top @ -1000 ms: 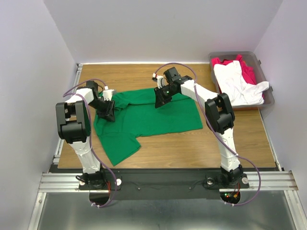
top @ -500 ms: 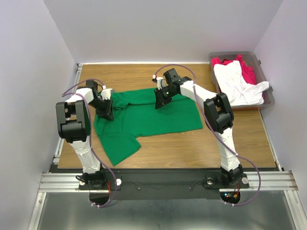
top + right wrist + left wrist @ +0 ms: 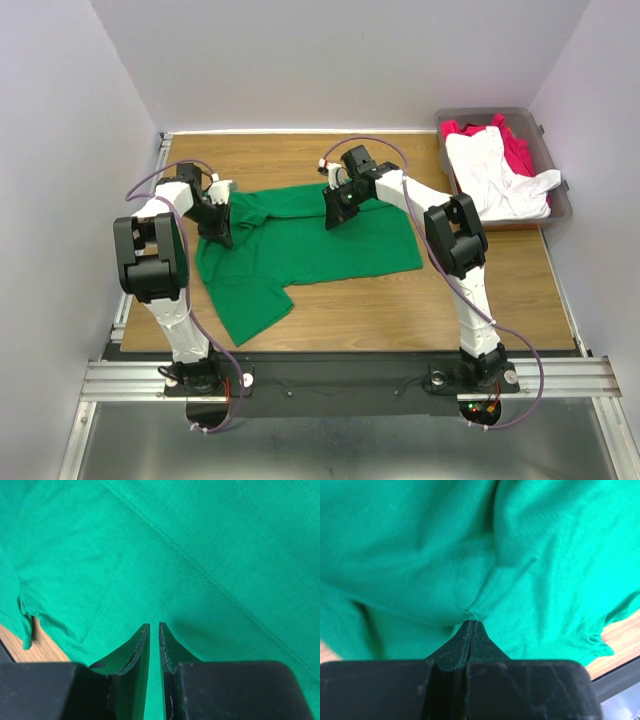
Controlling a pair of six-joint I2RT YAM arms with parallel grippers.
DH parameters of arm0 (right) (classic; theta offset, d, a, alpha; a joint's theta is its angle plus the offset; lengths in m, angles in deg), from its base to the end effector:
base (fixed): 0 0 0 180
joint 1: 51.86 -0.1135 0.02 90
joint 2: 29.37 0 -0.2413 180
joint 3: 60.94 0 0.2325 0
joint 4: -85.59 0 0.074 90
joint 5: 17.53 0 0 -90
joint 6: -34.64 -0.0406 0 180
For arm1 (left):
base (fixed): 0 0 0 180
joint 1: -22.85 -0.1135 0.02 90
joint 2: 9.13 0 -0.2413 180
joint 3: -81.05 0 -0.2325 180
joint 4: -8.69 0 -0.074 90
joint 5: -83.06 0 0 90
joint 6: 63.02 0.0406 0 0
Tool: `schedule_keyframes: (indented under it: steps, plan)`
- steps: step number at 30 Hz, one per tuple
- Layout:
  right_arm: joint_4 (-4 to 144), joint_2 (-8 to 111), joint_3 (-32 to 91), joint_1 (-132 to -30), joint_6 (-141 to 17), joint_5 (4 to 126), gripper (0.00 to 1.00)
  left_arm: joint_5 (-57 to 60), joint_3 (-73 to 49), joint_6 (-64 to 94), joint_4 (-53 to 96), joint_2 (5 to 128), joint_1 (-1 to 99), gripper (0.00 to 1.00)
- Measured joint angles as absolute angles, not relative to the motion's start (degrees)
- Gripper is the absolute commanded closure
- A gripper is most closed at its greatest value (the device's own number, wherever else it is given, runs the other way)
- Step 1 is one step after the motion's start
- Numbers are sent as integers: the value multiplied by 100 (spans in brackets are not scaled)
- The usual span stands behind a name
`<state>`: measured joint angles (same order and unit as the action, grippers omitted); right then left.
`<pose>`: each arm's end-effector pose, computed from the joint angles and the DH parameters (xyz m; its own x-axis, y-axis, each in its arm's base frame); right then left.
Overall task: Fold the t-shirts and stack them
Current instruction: Fold the tshirt
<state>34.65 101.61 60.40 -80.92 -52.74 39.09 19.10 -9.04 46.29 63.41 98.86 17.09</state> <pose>0.3916 0.2432 0.1627 -0.7313 -0.4500 -0.5126 -0.6760 0.5787 0.4563 0.3482 0.0172 0.1653 -0.8841 0.2094 -0.4177 0.3511 0.8877 -0.2980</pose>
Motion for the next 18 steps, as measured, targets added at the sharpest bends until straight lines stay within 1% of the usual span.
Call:
schedule_keyframes:
  steps: [7,18]
  plan:
    - [3465,10161,6034,-8092,-5261,3928,82,1762,-642,4703,6523,9346,1669,100]
    - [3465,10161,6027,-8092,-5259,3931,82,1853,-224,4845,6943,9355,1304,100]
